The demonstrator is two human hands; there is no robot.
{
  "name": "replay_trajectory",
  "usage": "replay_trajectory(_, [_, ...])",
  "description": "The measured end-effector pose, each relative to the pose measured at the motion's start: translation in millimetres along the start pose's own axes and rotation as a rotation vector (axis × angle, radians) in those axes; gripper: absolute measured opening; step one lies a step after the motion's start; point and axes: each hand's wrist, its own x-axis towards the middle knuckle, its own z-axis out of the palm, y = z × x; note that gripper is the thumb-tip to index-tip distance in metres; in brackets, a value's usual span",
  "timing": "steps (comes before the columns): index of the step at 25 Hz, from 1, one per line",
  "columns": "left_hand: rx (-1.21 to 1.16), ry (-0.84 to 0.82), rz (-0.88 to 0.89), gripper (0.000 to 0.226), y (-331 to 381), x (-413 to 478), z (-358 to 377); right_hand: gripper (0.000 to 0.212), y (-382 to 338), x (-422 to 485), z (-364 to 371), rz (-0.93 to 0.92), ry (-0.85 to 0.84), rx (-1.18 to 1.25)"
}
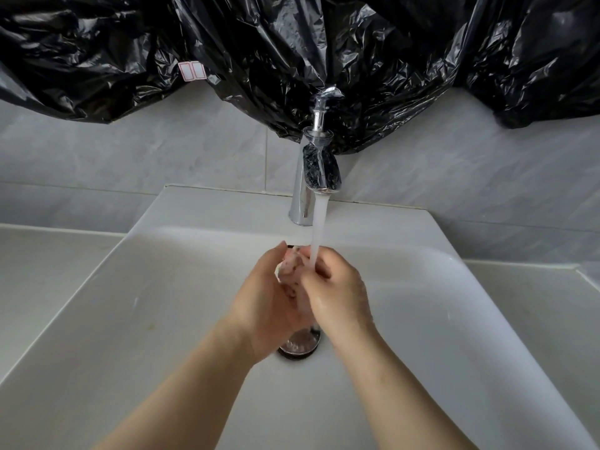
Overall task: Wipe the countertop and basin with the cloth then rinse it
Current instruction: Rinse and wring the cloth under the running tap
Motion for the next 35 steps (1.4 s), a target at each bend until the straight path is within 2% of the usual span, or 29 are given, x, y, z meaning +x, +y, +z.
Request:
replay_trajectory(1, [-0.046, 0.015, 0.017, 0.029, 0.7, 2.1, -0.7, 0.008, -2.2, -0.5, -0.5, 0.009, 0.01, 0.029])
replay_trajectory(2, [-0.05, 0.073, 0.064, 0.022, 0.7, 5.4, -2.8, 0.011, -3.4, -1.1, -1.3, 0.034, 0.019, 0.089])
replay_trajectory(3, [-0.025, 0.143, 0.113, 0.012, 0.3, 6.9, -4.2, 0.012, -2.7, -1.1, -1.2, 0.07, 0.028, 0.146])
replay_trajectory(5, [0.107, 0.198, 0.124, 0.01, -2.5, 8.0, -6.5, 0.011, -0.5, -1.1, 2.0, 0.169, 0.035, 0.165])
replay_trajectory(7, [0.274, 0.197, 0.047, 0.022, -6.3, 6.1, -4.2, 0.007, 4.3, -2.3, 7.3, 0.28, -0.026, 0.163])
replay_trajectory(8, [0.344, 0.227, 0.001, 0.031, -7.9, 5.9, -3.8, 0.013, 4.8, -3.4, 9.1, 0.31, -0.055, 0.166])
replay_trajectory(10, [0.455, 0.282, -0.076, 0.049, -11.4, 6.8, -6.9, 0.024, 4.1, -4.2, 10.4, 0.295, -0.084, 0.111])
replay_trajectory(11, [0.456, 0.269, -0.111, 0.051, -12.5, 6.5, -8.1, 0.027, 3.9, -3.9, 9.8, 0.283, -0.064, 0.076])
replay_trajectory(13, [0.36, 0.155, -0.105, 0.034, -13.8, 4.9, -9.8, 0.026, 4.6, -3.1, 8.4, 0.299, -0.04, 0.084])
replay_trajectory(15, [0.358, 0.131, -0.009, 0.02, -13.6, 3.0, -11.9, 0.024, 7.3, -1.0, 7.9, 0.384, -0.019, 0.244])
replay_trajectory(17, [0.627, 0.316, 0.137, 0.025, -7.7, 2.0, -21.9, 0.025, 9.0, 0.2, 8.2, 0.47, -0.016, 0.326])
replay_trajectory(20, [1.428, 0.583, 0.409, 0.017, 14.2, -10.3, -52.4, 0.014, 11.3, -1.6, 12.5, 0.444, -0.065, 0.296])
replay_trajectory(22, [1.961, 0.714, 0.358, 0.025, 29.7, -23.0, -82.0, 0.012, 8.9, -5.4, 14.6, 0.404, -0.097, 0.251])
replay_trajectory(24, [2.217, 0.801, 0.132, 0.04, 38.3, -35.6, -98.0, 0.007, 11.3, -7.0, 16.1, 0.379, -0.105, 0.191])
replay_trajectory(27, [2.329, 0.779, -0.106, 0.047, 26.6, -37.7, -94.8, 0.003, 14.3, -8.7, 16.5, 0.375, -0.111, 0.097])
replay_trajectory(30, [2.414, 0.632, -0.137, 0.04, 12.2, -37.5, -79.9, 0.004, 16.0, -9.0, 17.6, 0.366, -0.113, 0.048])
replay_trajectory(33, [2.177, 0.42, -0.19, 0.027, 1.0, -43.8, -60.3, 0.006, 14.6, -8.9, 19.2, 0.355, -0.125, 0.025])
replay_trajectory(35, [1.935, 0.333, -0.147, 0.021, -5.8, -43.0, -45.1, 0.001, 14.5, -8.0, 19.3, 0.342, -0.114, 0.017])
